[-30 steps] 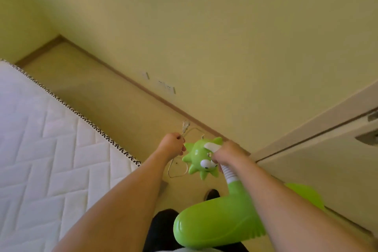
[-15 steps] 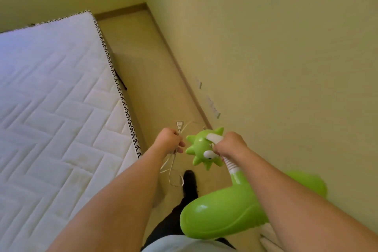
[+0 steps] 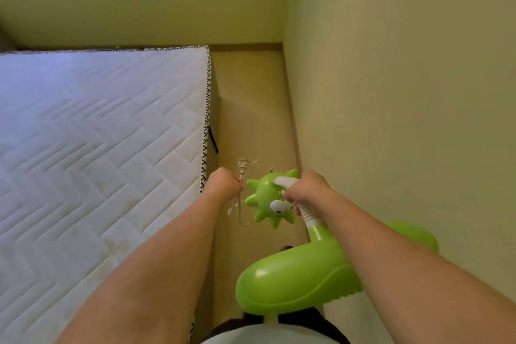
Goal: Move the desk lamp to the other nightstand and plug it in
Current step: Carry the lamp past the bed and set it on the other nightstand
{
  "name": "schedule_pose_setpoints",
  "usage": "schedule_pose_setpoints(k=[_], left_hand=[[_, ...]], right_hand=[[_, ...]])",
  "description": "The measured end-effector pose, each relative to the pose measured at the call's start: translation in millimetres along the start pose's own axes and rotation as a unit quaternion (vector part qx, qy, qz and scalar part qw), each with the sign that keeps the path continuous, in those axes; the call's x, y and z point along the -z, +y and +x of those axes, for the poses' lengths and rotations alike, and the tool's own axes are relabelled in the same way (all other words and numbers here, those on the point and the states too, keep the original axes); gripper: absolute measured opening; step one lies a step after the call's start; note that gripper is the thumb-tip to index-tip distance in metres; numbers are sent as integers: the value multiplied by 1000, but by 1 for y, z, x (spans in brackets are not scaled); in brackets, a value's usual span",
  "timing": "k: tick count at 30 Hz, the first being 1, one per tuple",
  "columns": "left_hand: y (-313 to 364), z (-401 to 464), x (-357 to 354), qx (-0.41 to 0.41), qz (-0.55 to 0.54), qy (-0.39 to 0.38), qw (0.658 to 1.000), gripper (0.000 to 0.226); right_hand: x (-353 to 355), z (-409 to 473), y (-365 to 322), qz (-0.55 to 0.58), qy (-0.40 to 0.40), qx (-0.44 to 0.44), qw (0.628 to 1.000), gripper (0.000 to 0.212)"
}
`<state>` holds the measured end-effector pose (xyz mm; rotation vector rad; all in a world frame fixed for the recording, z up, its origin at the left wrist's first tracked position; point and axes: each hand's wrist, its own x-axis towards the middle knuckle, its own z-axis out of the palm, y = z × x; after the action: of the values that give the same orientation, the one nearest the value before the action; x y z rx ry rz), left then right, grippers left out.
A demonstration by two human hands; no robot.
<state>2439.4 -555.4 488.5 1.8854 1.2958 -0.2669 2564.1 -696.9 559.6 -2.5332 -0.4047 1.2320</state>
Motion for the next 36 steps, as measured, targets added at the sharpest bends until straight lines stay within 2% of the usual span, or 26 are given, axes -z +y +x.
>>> schedule_pose_setpoints(k=[8, 15, 17, 20, 24, 36], left_hand=[[61, 91, 73, 61, -42, 84, 994, 13], [80, 203, 128, 115, -90, 99, 984, 9], [87, 242, 149, 113, -94, 94, 985, 15], [101, 304, 189, 110, -101, 85, 985, 10], [123, 373, 239, 112, -98, 76, 986, 13], [209, 575, 350, 116, -85, 103, 984, 18]], right_hand=[[67, 98, -112, -12, -38, 80, 996, 47], [93, 197, -219, -67, -63, 108, 990, 45], [100, 227, -253, -79, -59, 112, 989, 36], [112, 272, -313, -91, -50, 103, 989, 27], [134, 320, -383, -89, -49, 92, 991, 43], [208, 474, -557, -55, -60, 97, 992, 40]])
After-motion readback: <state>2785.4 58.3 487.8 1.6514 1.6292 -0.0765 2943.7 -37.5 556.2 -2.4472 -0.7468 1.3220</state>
